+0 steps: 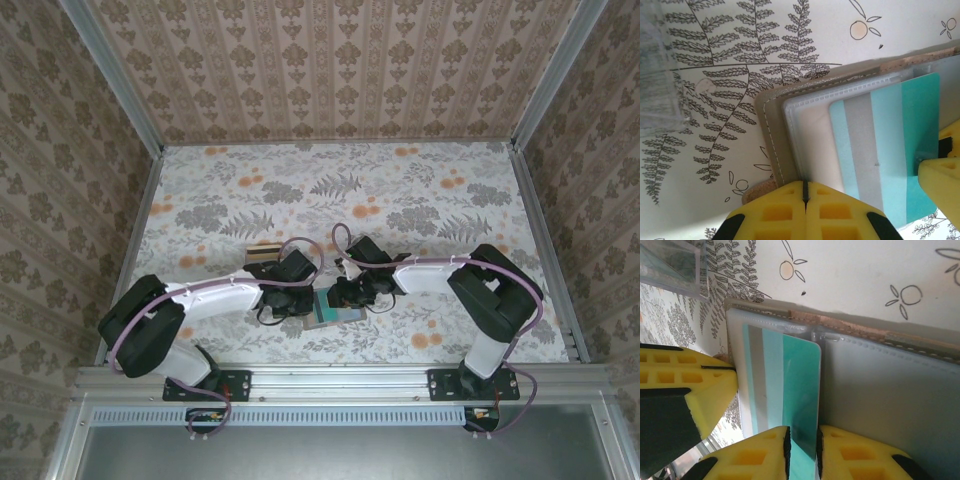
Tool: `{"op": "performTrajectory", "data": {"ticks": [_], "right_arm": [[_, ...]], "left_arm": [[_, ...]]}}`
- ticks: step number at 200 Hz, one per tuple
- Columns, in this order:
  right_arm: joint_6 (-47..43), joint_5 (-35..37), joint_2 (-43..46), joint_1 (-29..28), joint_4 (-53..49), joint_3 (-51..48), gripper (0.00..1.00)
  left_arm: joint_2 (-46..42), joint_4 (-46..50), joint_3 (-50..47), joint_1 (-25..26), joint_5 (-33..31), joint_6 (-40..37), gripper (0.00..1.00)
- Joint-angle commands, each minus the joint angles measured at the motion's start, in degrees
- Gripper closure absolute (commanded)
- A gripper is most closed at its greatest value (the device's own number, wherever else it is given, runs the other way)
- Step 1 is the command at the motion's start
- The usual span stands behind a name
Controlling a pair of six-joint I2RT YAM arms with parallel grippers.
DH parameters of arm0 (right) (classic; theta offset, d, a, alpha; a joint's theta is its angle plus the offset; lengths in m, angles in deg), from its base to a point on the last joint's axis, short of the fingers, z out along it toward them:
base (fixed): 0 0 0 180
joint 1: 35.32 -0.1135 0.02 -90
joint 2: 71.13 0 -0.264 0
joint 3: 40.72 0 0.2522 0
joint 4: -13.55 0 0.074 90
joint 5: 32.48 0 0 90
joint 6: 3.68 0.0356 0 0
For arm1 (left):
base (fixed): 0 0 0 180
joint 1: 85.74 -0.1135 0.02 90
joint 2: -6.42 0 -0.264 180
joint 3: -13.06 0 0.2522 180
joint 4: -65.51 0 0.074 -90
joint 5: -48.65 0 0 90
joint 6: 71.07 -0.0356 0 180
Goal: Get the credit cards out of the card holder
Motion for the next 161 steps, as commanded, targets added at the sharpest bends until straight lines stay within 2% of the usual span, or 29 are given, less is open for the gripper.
{"op": "performTrajectory", "data": {"ticks": [1, 18, 32, 52, 161], "right_arm": [[0.65, -0.98, -1.79, -0.22, 0.47, 0.89, 0.75], [0.66, -1.43, -2.02, -0.22, 0.53, 1.07, 0.8], [0.52, -0.74, -1.64, -0.18, 0.04, 1.02, 0.9], [0.05, 0.46, -0.5, 0.27, -1.04, 0.38, 0.98], [-7.32, -0.9, 6.57, 10.2, -7.17, -4.95, 0.97]], "left_arm": [[1.75, 0.27, -0.14, 0.6, 0.63, -0.64, 1.0], [1.95, 0.21, -0.19, 0.63, 0.7, -0.6, 1.0], [1.84, 0.3, -0.13, 0.64, 0.62, -0.63, 1.0], [1.71, 0.57, -0.1, 0.55, 0.44, -0.81, 1.0], [2.54, 0.96, 0.76, 0.13, 0.57, -1.81, 1.0]]}}
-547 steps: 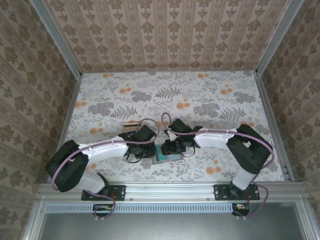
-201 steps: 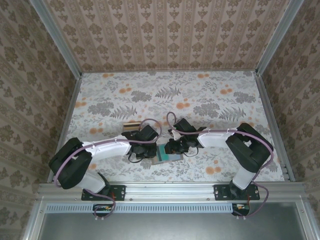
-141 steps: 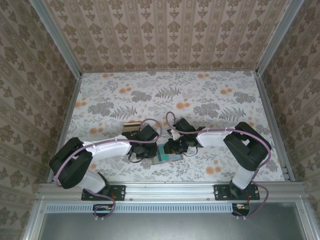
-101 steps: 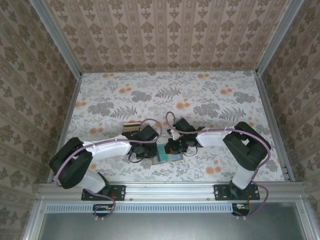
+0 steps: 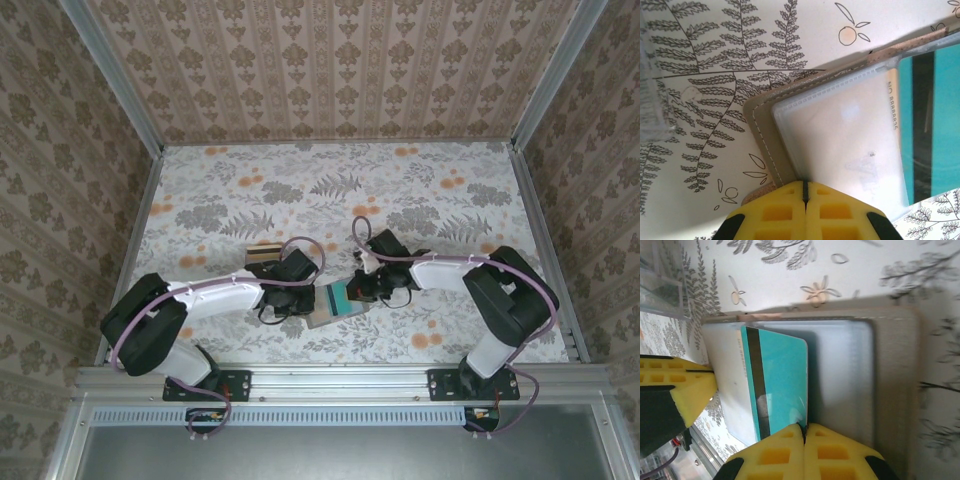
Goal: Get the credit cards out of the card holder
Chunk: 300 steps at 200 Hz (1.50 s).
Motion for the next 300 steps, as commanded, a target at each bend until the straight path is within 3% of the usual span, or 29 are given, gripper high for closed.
{"op": "performTrajectory", "data": {"ticks": [1, 80, 96, 112, 133, 141, 162, 225, 300], "right_arm": [[-3.09, 0.15, 2.14, 1.67, -4.37, -1.15, 0.98], [-8.94, 0.78, 10.47, 3.03, -14.74, 7.25, 1.0], [-11.68, 1.88, 10.72, 2.67, -17.94, 11.03, 1.0], [-15.05, 3.94, 10.0, 1.43, -21.53, 15.23, 1.0], [-20.12, 7.4, 7.14, -1.27, -25.25, 21.79, 1.0], [-21.83, 8.56, 5.52, -2.26, -27.13, 24.52, 1.0], [-25.97, 11.22, 0.19, -5.84, -30.29, 32.43, 1.0], [-39.06, 17.64, -15.67, -15.94, -35.76, 54.09, 1.0], [-53.61, 24.28, -27.67, -21.0, -39.29, 67.22, 1.0]], "left_arm": [[1.75, 2.17, 0.46, 0.16, 0.13, -1.66, 1.0], [-5.0, 5.83, 5.74, -1.19, -3.41, -2.4, 0.99], [-8.91, 8.39, 6.48, -2.02, -7.15, -1.47, 0.81], [-13.66, 10.92, 6.32, -3.24, -10.17, -0.84, 0.7], [-21.37, 14.43, 4.9, -5.35, -13.5, 0.47, 0.41], [-24.59, 16.39, 4.49, -6.22, -14.78, 1.07, 0.26], [-33.3, 21.77, 3.73, -8.96, -18.12, 1.87, 0.0], [-51.1, 36.17, 4.21, -18.0, -21.15, 0.58, 0.0], [-57.81, 45.37, 5.74, -19.14, -23.57, 2.79, 0.0]]}}
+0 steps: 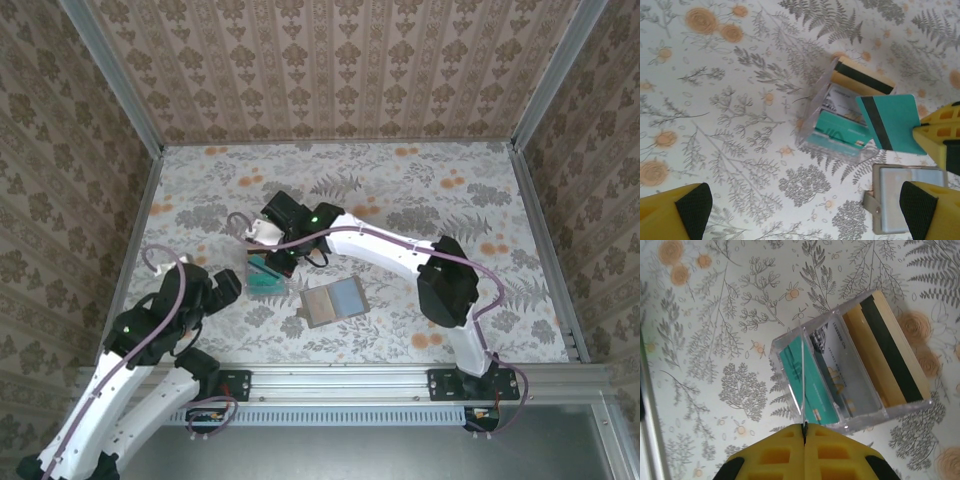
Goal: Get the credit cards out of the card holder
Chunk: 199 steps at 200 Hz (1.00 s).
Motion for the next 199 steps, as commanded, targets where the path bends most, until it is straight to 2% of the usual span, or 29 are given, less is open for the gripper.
{"op": "performTrajectory", "data": {"ticks": [1, 57, 117, 126, 135, 147, 199], "right_arm": [[-6.91, 4.46, -3.7, -0.49, -4.55, 3.96, 1.0], [-11.14, 3.45, -6.83, -0.92, -6.66, 5.53, 1.0], [-11.76, 2.46, -7.95, -1.96, -6.38, 4.69, 1.0], [-11.68, 2.51, -8.28, -2.07, -6.51, 4.97, 0.95], [-11.23, 2.83, -8.41, -2.15, -6.32, 5.21, 0.8], [-10.46, 3.79, -8.42, -2.16, -5.91, 5.32, 0.71], [-6.03, 5.18, -4.81, -1.23, -1.12, 2.13, 0.65]], "left_arm": [[-2.3, 4.99, 1.35, -0.58, -2.24, 1.39, 0.0], [-4.7, 7.31, 0.3, -0.58, -2.15, 3.15, 0.0], [-5.77, 8.13, -0.63, -0.58, -2.29, 3.61, 0.0], [-5.82, 8.14, -0.67, -0.58, -2.16, 3.72, 0.0], [-5.79, 8.18, -0.83, -0.58, -2.04, 3.71, 0.0], [-5.82, 8.1, -0.91, -0.57, -1.73, 3.7, 0.0], [-5.53, 4.76, -2.64, -0.58, 0.81, 2.03, 0.0]]}}
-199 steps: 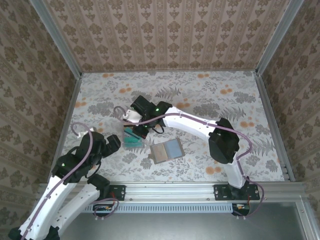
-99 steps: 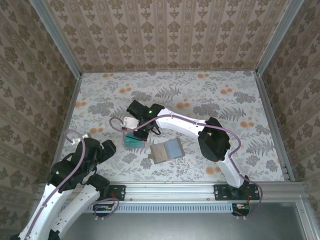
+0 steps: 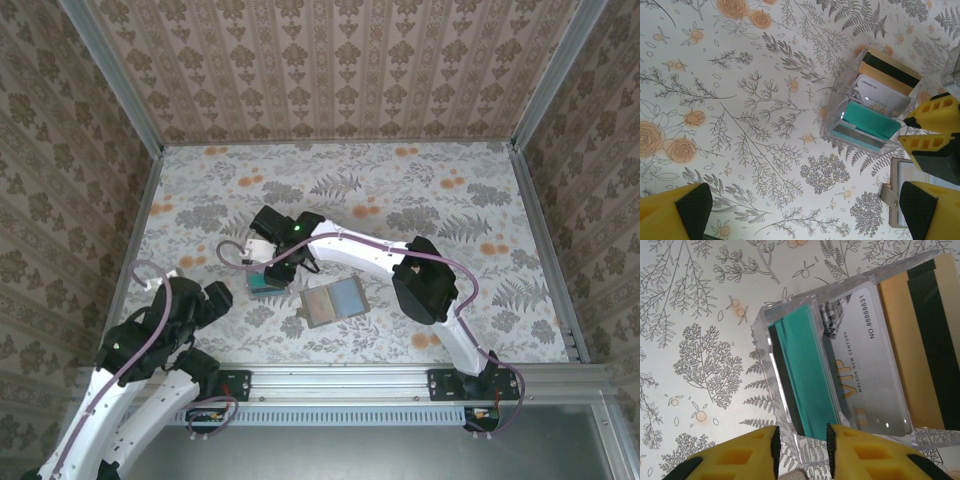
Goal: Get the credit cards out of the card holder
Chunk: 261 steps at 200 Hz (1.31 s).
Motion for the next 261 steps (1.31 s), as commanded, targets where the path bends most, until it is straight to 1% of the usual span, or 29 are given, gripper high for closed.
{"op": "performTrajectory", "data": {"ticks": [1, 39, 69, 95, 120, 140, 152, 173, 188, 218, 241, 261], "right_arm": [[3.19, 0.97, 2.38, 0.54, 3.15, -1.72, 0.65], [7.11, 2.05, 6.27, 1.62, 6.57, -5.92, 0.64], [16.34, 1.58, 12.47, 4.85, 12.06, -14.05, 0.63], [24.12, -0.33, 19.51, 8.63, 16.82, -23.6, 0.63], [29.13, -0.01, 26.33, 11.73, 18.68, -33.77, 0.63], [33.02, 0.43, 30.09, 14.34, 18.89, -41.0, 0.63], [34.62, 0.43, 32.17, 15.67, 19.37, -45.56, 0.64], [37.47, 0.25, 35.56, 17.49, 21.38, -52.95, 0.64], [38.85, 0.17, 36.87, 18.47, 22.6, -56.86, 0.64], [41.75, -1.06, 36.86, 19.14, 25.43, -61.85, 0.65], [44.31, -2.13, 35.5, 19.15, 27.34, -63.71, 0.66], [46.44, -3.62, 34.49, 19.06, 29.18, -65.0, 0.68]], "left_arm": [[-0.28, -1.1, -1.33, -0.3, 1.56, -0.48, 0.0], [1.44, -4.7, -2.58, -0.3, 4.34, -1.19, 0.0], [3.62, -9.53, -4.21, -0.3, 7.74, -1.21, 0.01], [6.26, -17.65, -7.35, -0.21, 12.38, 0.07, 0.09], [10.15, -27.53, -11.25, 0.63, 16.59, 2.51, 0.19], [14.18, -34.95, -13.6, 3.31, 17.57, 5.03, 0.24], [17.36, -38.71, -14.25, 5.41, 17.36, 5.86, 0.3], [23.77, -43.15, -13.64, 9.5, 16.26, 6.7, 0.34], [28.97, -45.46, -12.57, 12.14, 15.62, 6.88, 0.35], [38.68, -49.92, -10.23, 15.51, 16.07, 6.55, 0.46], [44.89, -53.44, -8.93, 16.66, 18.05, 6.12, 0.54], [49.48, -54.51, -7.25, 16.93, 19.74, 4.74, 0.59]]}}
